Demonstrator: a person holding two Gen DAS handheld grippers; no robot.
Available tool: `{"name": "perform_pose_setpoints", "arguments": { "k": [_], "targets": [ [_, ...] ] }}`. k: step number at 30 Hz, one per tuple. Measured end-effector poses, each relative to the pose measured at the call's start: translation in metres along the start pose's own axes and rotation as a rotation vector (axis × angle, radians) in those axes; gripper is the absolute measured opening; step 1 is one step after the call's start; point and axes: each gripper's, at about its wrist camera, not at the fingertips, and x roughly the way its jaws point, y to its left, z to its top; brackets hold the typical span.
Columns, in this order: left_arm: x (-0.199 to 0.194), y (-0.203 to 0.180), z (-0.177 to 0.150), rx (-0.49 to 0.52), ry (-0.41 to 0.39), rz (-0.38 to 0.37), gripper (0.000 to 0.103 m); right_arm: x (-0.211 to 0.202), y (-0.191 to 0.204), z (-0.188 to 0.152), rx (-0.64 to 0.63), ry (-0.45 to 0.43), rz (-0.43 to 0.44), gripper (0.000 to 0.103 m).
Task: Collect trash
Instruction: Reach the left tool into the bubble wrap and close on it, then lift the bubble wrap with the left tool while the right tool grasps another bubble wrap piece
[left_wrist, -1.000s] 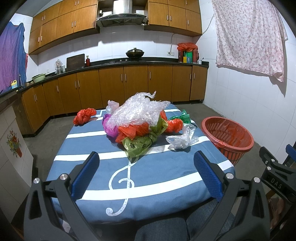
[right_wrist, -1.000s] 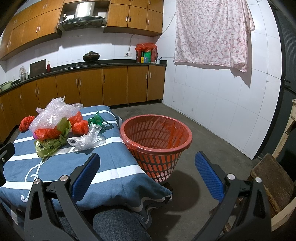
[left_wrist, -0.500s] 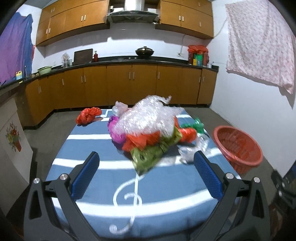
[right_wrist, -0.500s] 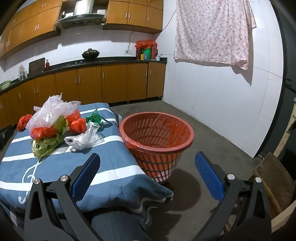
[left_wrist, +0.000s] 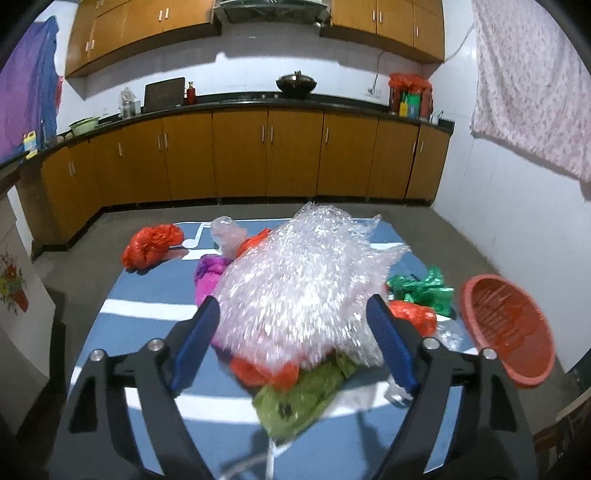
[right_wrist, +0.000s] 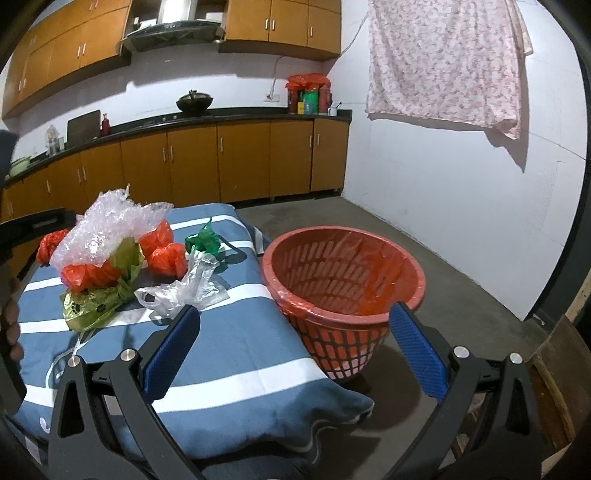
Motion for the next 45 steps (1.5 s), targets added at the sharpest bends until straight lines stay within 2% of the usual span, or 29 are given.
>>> {"name": "perform_pose_setpoints", "arguments": {
  "k": [3,5,7,11,14,25,31,34,38,45],
  "targets": [
    [0.019,-0.004,0.005,0.022,0.034,0.002,0.074,0.009,0.004,0.002,-0.010,0.012,0.005,0.101],
    [0.030,-0.006,0.006,0.036,0.051,0.002,0.068,0.016,0.007,0.003,-0.014,0.020,0.007,0.101],
    [0.039,-0.006,0.007,0.040,0.073,0.000,0.058,0.021,0.009,0.004,-0.014,0.027,0.009,0.101],
    [0.051,0.002,0.006,0.011,0.109,-0.051,0.022,0.026,0.013,0.006,-0.022,0.034,0.014,0.101],
    [0.046,0.005,0.003,-0.001,0.093,-0.082,0.012,0.027,0.017,0.006,-0.034,0.038,0.019,0.101],
    [-0.006,0.027,0.015,-0.040,-0.030,-0.101,0.009,0.020,0.034,0.016,-0.059,0.014,0.068,0.101],
    [-0.041,0.057,0.016,-0.081,-0.083,-0.067,0.009,0.021,0.058,0.038,-0.027,-0.010,0.203,0.101],
    [-0.056,0.075,0.015,-0.114,-0.099,-0.052,0.009,0.027,0.079,0.049,-0.017,0.000,0.281,0.094],
    [-0.071,0.095,0.013,-0.134,-0.116,-0.022,0.009,0.039,0.106,0.060,-0.024,0.039,0.364,0.072],
    [-0.082,0.121,0.000,-0.134,-0.121,0.064,0.009,0.074,0.153,0.074,-0.027,0.129,0.396,0.072]
  ]
}}
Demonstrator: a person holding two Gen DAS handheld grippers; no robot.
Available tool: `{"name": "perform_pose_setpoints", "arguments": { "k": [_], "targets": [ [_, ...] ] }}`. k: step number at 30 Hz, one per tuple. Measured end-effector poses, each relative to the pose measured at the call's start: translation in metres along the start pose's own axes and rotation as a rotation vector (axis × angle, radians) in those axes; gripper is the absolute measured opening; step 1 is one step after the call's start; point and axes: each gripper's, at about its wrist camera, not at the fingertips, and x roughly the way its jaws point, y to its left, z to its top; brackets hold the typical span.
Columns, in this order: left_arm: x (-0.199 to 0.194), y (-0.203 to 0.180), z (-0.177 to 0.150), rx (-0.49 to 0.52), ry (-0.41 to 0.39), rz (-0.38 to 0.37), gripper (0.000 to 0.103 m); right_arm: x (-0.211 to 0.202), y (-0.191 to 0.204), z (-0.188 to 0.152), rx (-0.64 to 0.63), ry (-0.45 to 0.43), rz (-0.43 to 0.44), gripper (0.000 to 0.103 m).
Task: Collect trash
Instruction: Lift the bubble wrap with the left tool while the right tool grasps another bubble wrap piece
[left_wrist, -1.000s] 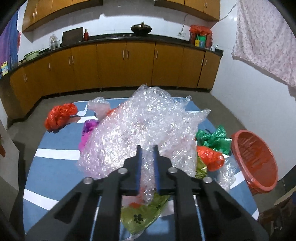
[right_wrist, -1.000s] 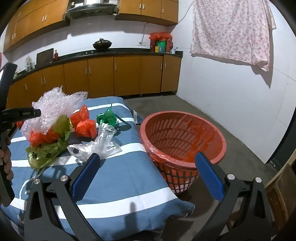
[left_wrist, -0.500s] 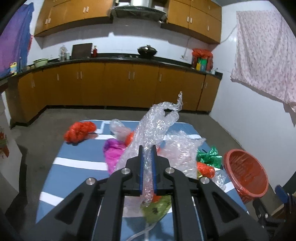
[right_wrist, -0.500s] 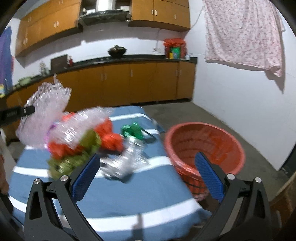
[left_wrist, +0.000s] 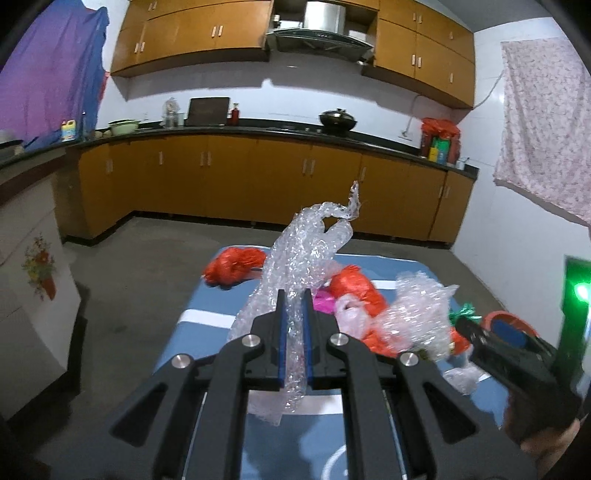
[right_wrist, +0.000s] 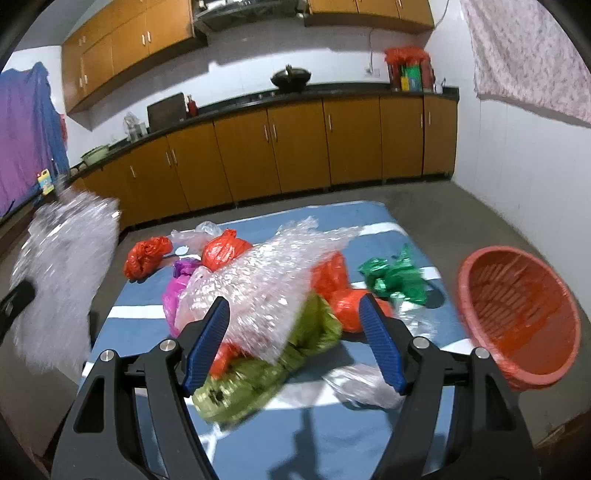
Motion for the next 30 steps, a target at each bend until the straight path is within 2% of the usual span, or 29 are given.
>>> {"name": "perform_pose_setpoints", "arguments": {
  "k": [7,9,11,12,13,14,17,22,30],
  "targets": [
    [0.002,0.023,-0.007,-0.018,0.019,0.046,0.009,0.035,0.001,0.002,0.052,0.082,-0.027,0.072],
    [0.003,0.027,-0.010,-0.023,0.024,0.048,0.009,0.039,0.003,-0.001,0.056,0.108,0.011,0.061],
    [0.006,0.031,-0.011,-0.032,0.032,0.047,0.009,0.042,0.007,-0.005,0.022,0.123,0.013,0.035],
    [0.006,0.032,-0.012,-0.035,0.035,0.046,0.009,0.041,0.009,-0.007,0.005,0.119,0.008,0.030],
    [0.007,0.032,-0.013,-0.036,0.037,0.045,0.009,0.038,0.011,-0.008,-0.016,0.107,0.003,0.018],
    [0.008,0.031,-0.014,-0.036,0.039,0.044,0.009,0.037,0.013,-0.008,-0.030,0.098,-0.001,0.012],
    [0.008,0.029,-0.016,-0.033,0.040,0.039,0.009,0.029,0.016,-0.006,-0.067,0.065,-0.001,0.008],
    [0.008,0.026,-0.015,-0.028,0.037,0.024,0.009,0.009,0.019,-0.001,-0.128,-0.006,0.003,0.006],
    [0.008,0.008,-0.015,-0.009,0.035,-0.008,0.009,-0.012,0.003,0.008,-0.136,-0.073,-0.008,0.006]
  ]
}}
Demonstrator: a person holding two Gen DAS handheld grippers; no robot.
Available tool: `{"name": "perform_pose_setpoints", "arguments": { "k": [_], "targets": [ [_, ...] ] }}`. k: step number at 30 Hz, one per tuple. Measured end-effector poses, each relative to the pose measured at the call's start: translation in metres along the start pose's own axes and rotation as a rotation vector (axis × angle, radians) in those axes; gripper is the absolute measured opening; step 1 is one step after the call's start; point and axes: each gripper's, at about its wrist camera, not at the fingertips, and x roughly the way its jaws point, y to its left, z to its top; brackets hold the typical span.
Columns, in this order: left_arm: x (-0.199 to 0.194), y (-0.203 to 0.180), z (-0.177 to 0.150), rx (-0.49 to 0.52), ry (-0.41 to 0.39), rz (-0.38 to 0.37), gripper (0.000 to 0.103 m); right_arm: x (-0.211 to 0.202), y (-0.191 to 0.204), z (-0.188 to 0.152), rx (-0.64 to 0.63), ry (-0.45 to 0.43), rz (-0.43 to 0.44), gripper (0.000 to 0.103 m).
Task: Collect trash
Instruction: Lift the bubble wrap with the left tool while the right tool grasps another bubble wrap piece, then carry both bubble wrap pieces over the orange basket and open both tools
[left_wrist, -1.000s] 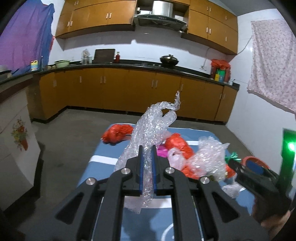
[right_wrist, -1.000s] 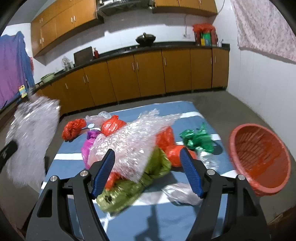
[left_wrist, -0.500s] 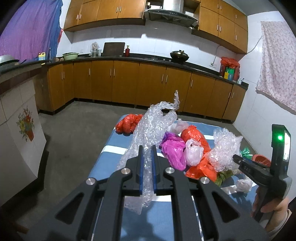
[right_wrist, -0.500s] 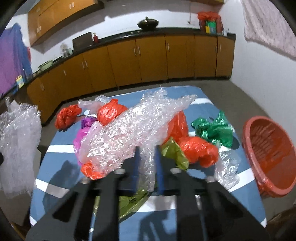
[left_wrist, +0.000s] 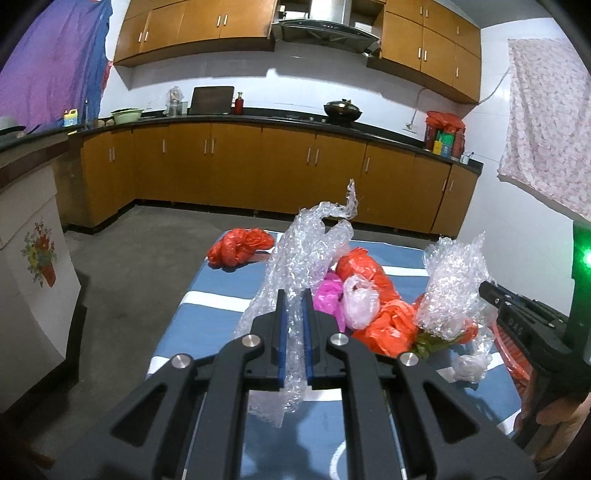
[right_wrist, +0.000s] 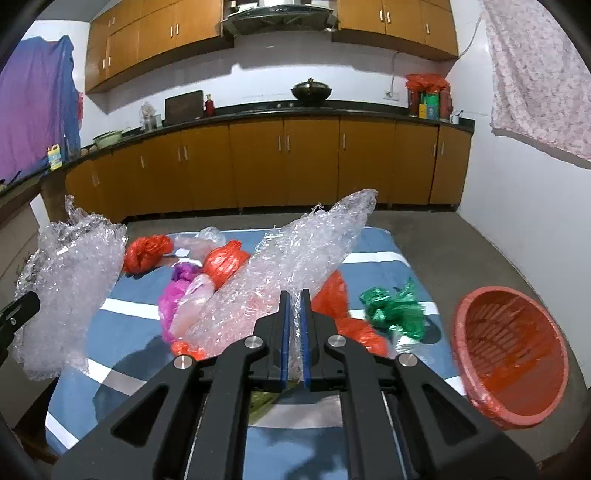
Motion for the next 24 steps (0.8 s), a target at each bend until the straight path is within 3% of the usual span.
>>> {"name": "perform_pose_setpoints", "arguments": {
  "k": [11,24],
  "targets": [
    [0.004,-0.051,0.011,0.034,-0.005,-0.102,0.009,-0.020,-0.052,0.005,0.037,-0.046,-0.093,0.006],
    [0.029,-0.162,0.010,0.131,0.032,-0.300,0.009,-0.039,-0.150,0.000,0.113,-0.057,-0.271,0.006]
  ]
}}
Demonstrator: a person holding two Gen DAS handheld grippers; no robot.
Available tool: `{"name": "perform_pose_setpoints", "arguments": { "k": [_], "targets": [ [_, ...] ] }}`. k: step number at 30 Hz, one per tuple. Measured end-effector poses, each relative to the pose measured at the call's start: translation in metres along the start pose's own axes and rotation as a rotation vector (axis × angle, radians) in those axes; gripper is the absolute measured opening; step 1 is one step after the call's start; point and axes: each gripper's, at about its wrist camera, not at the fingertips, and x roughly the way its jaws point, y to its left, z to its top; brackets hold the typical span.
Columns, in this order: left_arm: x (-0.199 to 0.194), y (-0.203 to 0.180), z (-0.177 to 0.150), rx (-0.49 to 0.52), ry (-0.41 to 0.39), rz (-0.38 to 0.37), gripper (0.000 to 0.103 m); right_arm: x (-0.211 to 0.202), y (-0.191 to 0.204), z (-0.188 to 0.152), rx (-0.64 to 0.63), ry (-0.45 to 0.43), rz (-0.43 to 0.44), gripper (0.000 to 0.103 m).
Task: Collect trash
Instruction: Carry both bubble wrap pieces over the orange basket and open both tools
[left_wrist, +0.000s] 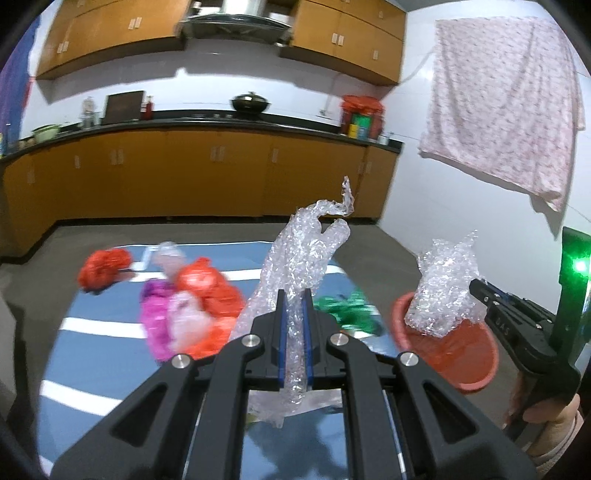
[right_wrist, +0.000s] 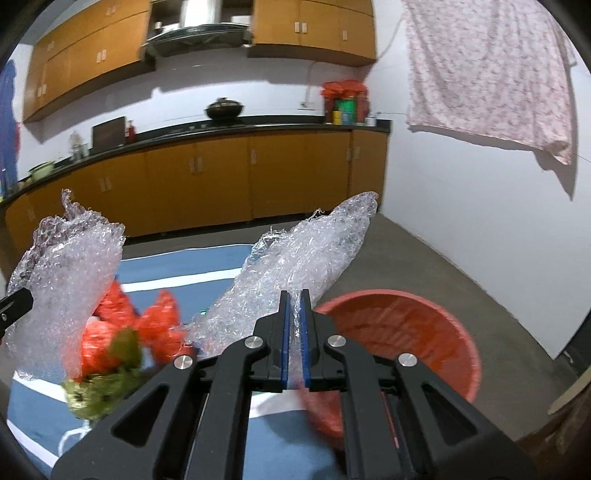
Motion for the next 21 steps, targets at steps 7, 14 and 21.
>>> {"name": "perform_pose_setpoints", "arguments": {
  "k": [7,14,21],
  "targets": [
    [0.034,-0.059,0.002,0.045,0.033,-0.124,0.009,0.005,-0.050,-0.001,0.037,0.011,-0.082,0.006],
    [0.070,-0.117,0.002,0.075,0.075,-0.232,0.009,0.012,-0.092,-0.007,0.066,0.029,-0.148,0.006],
    [0.107,-0.162,-0.006,0.085,0.134,-0.311,0.009,0.022,-0.118,-0.014,0.081,0.053,-0.171,0.006]
  ]
}}
